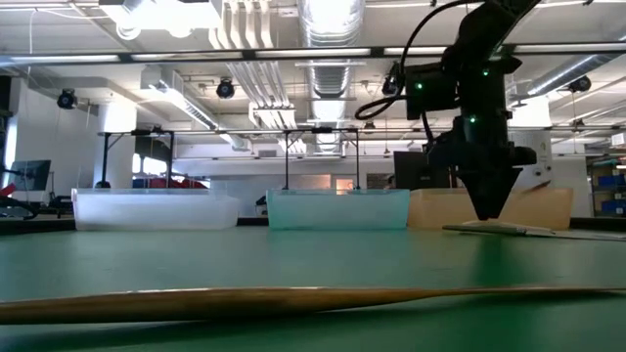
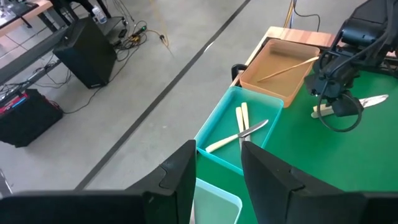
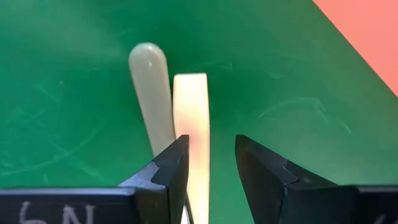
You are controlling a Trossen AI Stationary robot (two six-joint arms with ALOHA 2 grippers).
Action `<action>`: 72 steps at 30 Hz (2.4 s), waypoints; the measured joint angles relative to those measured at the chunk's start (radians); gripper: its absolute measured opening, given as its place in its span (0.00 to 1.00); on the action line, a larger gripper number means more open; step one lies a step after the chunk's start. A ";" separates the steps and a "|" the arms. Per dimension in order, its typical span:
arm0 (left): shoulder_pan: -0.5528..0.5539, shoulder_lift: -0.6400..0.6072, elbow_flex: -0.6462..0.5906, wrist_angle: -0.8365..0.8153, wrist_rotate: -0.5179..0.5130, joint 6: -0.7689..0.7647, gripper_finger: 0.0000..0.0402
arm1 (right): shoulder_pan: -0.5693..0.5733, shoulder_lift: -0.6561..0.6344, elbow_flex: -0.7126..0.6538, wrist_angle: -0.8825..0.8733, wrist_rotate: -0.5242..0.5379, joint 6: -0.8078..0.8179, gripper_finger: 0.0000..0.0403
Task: Sort silverware by color (type)
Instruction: Put the top right gold and silver knife into the blue bin
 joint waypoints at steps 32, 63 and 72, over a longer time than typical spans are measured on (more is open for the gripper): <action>0.000 -0.003 0.000 0.000 0.000 0.007 0.28 | -0.004 -0.046 -0.097 0.153 -0.037 0.068 0.17; 0.000 -0.005 0.000 -0.004 0.000 0.024 0.28 | -0.076 0.054 0.272 0.858 0.258 -1.053 0.17; 0.000 -0.005 0.000 -0.007 0.000 0.023 0.28 | -0.106 0.264 0.490 0.609 0.255 -1.095 0.17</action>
